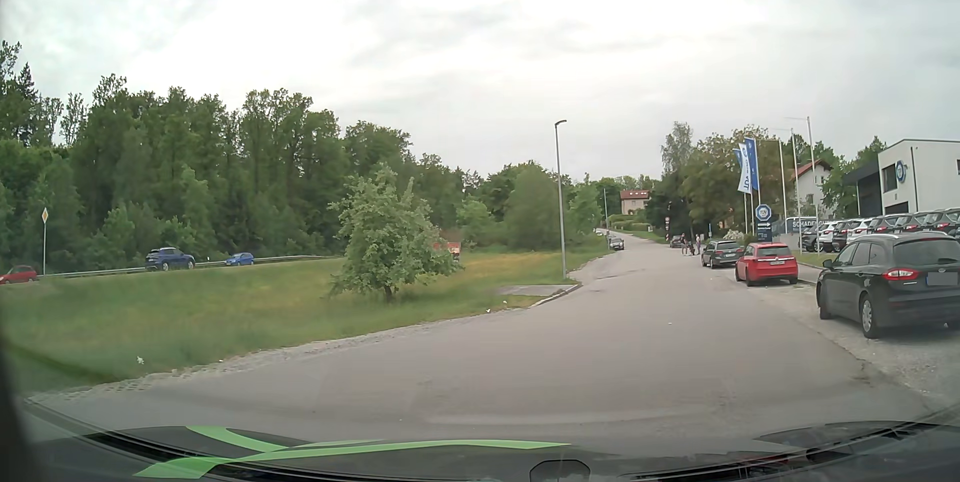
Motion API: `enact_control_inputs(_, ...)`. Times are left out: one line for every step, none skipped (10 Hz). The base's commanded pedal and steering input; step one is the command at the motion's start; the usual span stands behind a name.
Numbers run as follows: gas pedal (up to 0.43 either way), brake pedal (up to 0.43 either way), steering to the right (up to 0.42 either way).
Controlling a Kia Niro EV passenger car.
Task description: Follow the waypoints while adhering to traffic rules and regulations
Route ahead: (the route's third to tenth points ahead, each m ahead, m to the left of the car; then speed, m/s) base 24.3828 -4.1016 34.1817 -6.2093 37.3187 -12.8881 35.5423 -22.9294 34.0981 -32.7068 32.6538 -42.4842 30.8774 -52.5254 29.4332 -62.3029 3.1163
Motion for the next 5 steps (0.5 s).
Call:
enact_control_inputs(0.098, 0.000, 0.124)
enact_control_inputs(0.098, 0.000, 0.129)
enact_control_inputs(0.098, 0.000, 0.133)
enact_control_inputs(0.098, 0.000, 0.136)
enact_control_inputs(0.098, 0.000, 0.136)
